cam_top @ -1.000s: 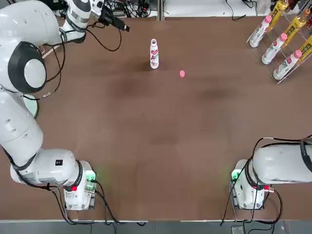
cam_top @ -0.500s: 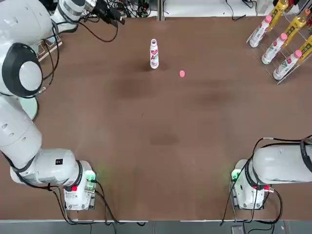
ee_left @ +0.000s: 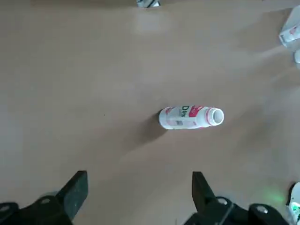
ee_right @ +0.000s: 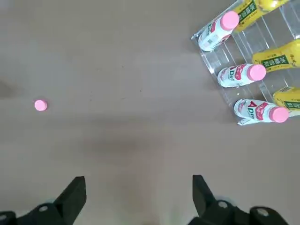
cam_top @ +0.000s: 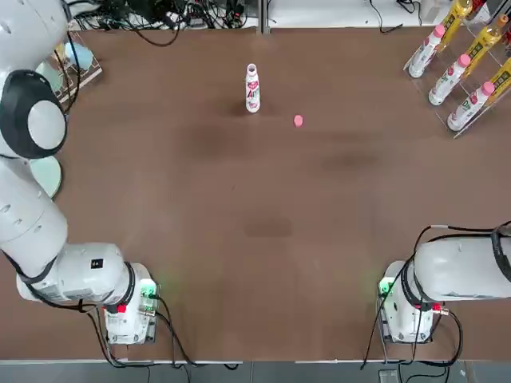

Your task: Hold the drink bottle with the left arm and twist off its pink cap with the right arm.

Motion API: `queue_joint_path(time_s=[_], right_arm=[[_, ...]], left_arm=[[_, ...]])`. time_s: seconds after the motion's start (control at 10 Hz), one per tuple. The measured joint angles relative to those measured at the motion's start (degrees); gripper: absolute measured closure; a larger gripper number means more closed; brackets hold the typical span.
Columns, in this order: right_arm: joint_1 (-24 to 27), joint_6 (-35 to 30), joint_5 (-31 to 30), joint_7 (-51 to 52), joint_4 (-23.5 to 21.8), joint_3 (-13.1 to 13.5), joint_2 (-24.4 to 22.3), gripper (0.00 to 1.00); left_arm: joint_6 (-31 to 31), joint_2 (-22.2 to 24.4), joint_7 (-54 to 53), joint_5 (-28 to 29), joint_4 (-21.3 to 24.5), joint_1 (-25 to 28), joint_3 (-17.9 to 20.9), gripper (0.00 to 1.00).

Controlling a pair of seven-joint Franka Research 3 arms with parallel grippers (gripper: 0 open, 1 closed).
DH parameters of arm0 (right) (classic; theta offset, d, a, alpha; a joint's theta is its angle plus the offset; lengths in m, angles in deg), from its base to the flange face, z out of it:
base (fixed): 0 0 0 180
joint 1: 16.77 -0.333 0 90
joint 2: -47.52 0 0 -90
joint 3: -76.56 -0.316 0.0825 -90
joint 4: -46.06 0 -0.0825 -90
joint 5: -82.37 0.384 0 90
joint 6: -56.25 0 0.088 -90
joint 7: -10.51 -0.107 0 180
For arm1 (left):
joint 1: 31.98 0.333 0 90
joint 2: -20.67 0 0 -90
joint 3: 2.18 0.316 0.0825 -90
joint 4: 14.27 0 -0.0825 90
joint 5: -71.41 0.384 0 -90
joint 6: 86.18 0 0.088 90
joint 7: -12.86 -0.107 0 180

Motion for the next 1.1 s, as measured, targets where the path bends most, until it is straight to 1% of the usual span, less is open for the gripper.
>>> queue_joint_path(time_s=[0.1,0.2,0.4,0.6,0.9,1.1], right_arm=[[-0.45,-0.04,0.08,0.0,0.52,-0.31,0.0,0.0],[-1.24,0.01,0.08,0.0,0.59,-0.43,0.07,0.0],[-1.82,-0.09,0.08,-0.01,0.59,-0.46,0.58,0.0],[-1.77,-0.16,0.08,-0.01,0.59,-0.19,0.88,0.0],[-1.77,0.12,0.08,-0.01,0.7,-0.18,0.88,0.0],[-1.78,0.72,0.08,-0.01,0.73,-0.18,0.88,0.0]], left_arm=[[2.38,0.04,2.9,3.68,-1.92,0.15,0.0,0.02],[4.32,0.07,5.56,6.17,-3.47,0.18,0.0,0.02],[5.36,0.07,9.6,8.91,-4.33,0.16,0.01,0.02],[5.86,0.21,13.87,14.4,-5.44,0.19,0.01,0.01],[10.19,0.79,15.21,19.9,-8.01,1.43,1.88,0.01],[11.74,1.73,16.73,22.15,-8.74,1.66,3.14,0.0]])
